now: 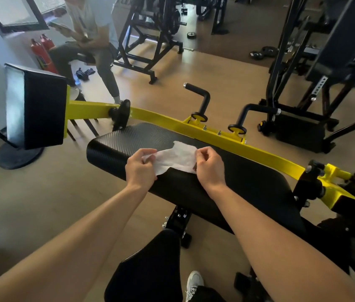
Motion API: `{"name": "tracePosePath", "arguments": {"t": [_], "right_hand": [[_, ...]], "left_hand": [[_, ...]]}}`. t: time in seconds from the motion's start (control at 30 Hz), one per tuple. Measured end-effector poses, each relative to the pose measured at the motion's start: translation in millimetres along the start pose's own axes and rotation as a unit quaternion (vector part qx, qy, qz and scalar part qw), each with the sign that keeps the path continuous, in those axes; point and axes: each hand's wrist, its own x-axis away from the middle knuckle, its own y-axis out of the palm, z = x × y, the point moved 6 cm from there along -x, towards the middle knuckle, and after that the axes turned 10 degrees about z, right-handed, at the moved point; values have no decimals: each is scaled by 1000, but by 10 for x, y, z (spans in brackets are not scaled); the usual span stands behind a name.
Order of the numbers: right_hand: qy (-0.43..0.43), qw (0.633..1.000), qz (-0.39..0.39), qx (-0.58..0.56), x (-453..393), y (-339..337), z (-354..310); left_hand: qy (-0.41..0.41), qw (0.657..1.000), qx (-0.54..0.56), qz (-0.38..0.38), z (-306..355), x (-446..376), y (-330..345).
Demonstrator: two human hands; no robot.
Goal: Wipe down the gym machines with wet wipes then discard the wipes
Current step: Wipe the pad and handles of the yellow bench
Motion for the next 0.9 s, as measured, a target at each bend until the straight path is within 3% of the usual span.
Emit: {"name": "tracePosePath", "arguments": {"t": [0.13, 0.3, 0.5, 0.7, 0.77, 0.83, 0.9], "right_hand": [[96, 986, 103, -85, -42, -137, 146], [109, 977, 132, -123, -3, -193, 113], [211, 940, 196, -180, -8, -305, 261], [300, 889, 248, -242, 19, -408, 359], [246, 920, 215, -217, 3, -380, 281], [119, 964, 174, -161, 38, -352, 87], [-28, 985, 118, -125, 133, -295, -119]], "left_hand": [[-6, 999, -6, 46, -68, -136, -275], [8, 997, -13, 70, -34, -215, -444], [8, 994, -14, 107, -22, -184, -439], [-106, 967, 40, 228, -122, -239, -640], [-113, 969, 22, 218, -99, -274, -673], [-90, 983, 15, 160, -43, -289, -593], [-47, 994, 11, 93, 55, -254, -457]]}}
